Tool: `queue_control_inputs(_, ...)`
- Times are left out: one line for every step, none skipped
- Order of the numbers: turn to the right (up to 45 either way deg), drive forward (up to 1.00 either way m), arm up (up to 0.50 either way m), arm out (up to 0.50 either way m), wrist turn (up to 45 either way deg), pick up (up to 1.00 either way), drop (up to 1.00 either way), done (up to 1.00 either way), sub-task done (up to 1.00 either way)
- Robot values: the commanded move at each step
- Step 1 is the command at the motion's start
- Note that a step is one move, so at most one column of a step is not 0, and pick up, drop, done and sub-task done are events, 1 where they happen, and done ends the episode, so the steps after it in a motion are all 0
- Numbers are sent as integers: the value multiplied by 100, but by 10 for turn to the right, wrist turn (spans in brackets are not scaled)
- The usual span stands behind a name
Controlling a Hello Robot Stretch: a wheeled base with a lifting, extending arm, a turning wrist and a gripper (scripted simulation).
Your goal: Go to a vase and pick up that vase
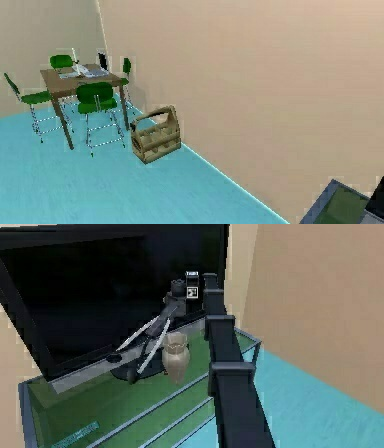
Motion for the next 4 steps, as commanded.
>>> queue_control_inputs(0, 0, 0, 0, 450, 0, 0, 0, 0)
queue_control_inputs(0, 0, 0, 0, 450, 0, 0, 0, 0)
queue_control_inputs(0, 0, 0, 0, 330, 0, 0, 0, 0)
queue_control_inputs(0, 0, -30, 0, 0, 0, 0, 0, 0)
